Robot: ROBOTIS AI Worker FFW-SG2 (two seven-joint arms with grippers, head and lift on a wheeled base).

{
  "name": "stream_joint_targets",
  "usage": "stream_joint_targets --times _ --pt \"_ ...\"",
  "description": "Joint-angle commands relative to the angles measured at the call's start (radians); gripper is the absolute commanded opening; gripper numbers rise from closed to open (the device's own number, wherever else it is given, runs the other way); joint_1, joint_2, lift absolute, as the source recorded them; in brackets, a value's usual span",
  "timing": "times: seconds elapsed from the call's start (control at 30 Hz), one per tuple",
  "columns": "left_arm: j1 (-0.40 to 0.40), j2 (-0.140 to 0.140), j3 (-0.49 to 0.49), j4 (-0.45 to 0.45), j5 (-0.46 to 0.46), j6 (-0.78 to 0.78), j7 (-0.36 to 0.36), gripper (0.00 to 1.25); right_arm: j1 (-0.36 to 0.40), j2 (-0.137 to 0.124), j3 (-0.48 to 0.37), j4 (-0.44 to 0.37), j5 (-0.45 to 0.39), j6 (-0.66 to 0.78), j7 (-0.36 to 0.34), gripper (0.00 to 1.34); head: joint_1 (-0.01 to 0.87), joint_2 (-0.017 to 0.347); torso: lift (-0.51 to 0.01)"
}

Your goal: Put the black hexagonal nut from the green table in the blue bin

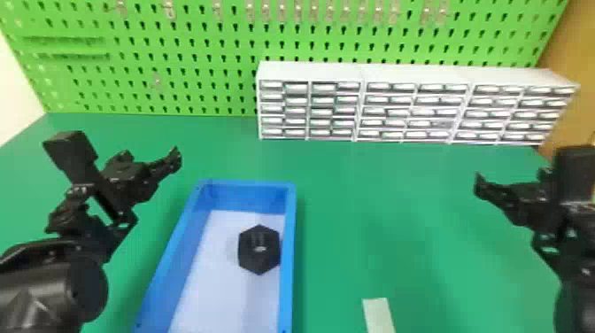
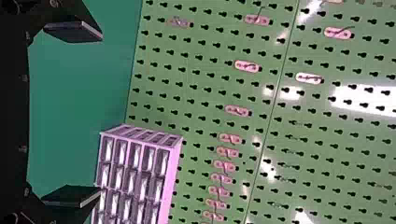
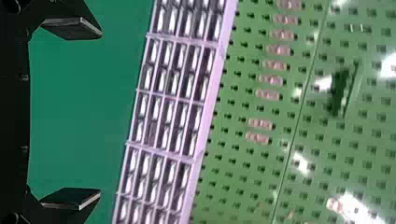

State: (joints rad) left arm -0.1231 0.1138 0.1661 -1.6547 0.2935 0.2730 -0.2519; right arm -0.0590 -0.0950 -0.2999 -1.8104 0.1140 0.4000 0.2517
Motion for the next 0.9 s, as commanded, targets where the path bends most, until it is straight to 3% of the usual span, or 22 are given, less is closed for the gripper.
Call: stream_joint_targets --times 0.0,0.13,0.23,0.87 --pt "0.000 0.000 0.001 0.003 0.003 0.000 0.000 1.12 0.008 0.021 -0.079 0.003 -0.077 0.000 0.001 1.23 0.666 0.032 -0.100" --pt "0.000 0.000 0.000 0.006 0.003 0.000 0.000 1.12 0.008 0.014 -0.114 0.031 -0.200 0.005 0.018 1.23 0.666 0.032 -0.100" --pt "0.000 0.000 0.000 0.006 0.001 0.000 0.002 1.12 0.007 0.003 -0.117 0.042 -0.235 0.005 0.026 1.23 0.666 0.032 -0.100" --pt "0.000 0.000 0.000 0.006 0.000 0.000 0.002 1.12 -0.005 0.000 -0.127 0.046 -0.234 0.011 0.027 1.23 0.666 0.032 -0.100"
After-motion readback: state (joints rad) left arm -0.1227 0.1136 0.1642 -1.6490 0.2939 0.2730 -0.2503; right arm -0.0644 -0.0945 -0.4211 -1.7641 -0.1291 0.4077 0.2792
